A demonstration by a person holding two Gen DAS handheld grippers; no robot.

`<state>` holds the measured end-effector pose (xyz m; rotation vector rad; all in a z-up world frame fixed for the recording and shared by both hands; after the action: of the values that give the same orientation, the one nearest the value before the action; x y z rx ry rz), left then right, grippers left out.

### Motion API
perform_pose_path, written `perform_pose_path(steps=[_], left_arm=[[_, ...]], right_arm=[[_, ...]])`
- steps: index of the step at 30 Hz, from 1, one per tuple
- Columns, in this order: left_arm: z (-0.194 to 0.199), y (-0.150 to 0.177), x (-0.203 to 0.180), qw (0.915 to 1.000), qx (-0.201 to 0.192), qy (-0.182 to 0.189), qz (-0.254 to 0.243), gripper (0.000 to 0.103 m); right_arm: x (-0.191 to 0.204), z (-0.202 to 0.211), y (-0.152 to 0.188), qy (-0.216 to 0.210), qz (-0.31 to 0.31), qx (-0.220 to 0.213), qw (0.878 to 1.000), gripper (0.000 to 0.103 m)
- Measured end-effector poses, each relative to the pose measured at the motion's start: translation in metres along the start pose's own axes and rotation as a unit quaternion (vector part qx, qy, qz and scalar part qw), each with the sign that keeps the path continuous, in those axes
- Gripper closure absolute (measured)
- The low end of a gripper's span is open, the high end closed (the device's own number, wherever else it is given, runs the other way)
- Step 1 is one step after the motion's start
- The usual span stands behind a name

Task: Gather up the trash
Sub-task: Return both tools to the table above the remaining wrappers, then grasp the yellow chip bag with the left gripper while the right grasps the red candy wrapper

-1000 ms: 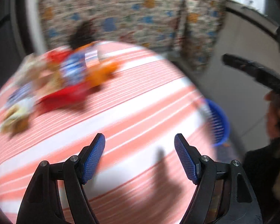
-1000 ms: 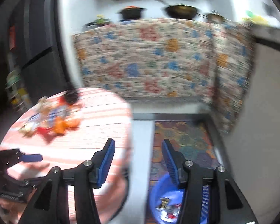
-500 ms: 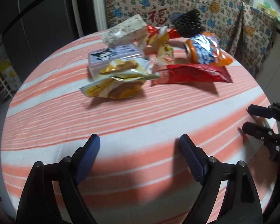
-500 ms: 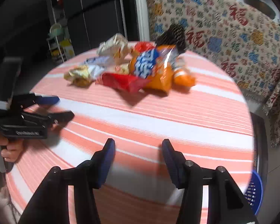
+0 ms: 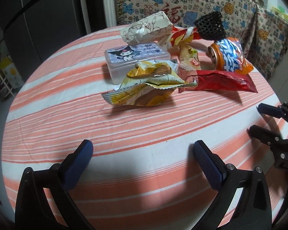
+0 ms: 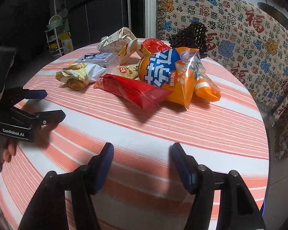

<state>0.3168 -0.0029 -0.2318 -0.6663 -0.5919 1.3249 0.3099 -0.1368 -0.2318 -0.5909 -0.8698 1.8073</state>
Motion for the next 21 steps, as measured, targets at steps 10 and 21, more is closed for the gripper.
perform_pose_path(steps=[10,21], left_arm=[[-0.009,-0.044,0.018,0.996,-0.041,0.078,0.008,0.001],[0.002,-0.034,-0.003,0.9904,-0.05,0.119,-0.051,0.081]], right_arm=[[0.001,-0.001,0.0,0.001,0.001,0.0,1.0,0.038],[0.0,-0.001,0.0,0.0,0.001,-0.002,1.0,0.038]])
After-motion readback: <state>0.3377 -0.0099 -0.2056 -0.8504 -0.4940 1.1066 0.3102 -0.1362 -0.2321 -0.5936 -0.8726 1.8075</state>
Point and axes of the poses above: each gripper's, at about its wrist camera, not at the fingertips, and z roughly against the way its jaws point, x to its left, y to its underside, the point moved 8 cm from there along -z, roughly the way its jaws point, and after that the axes turned 11 degrees about -x, right-handed, at the moved point
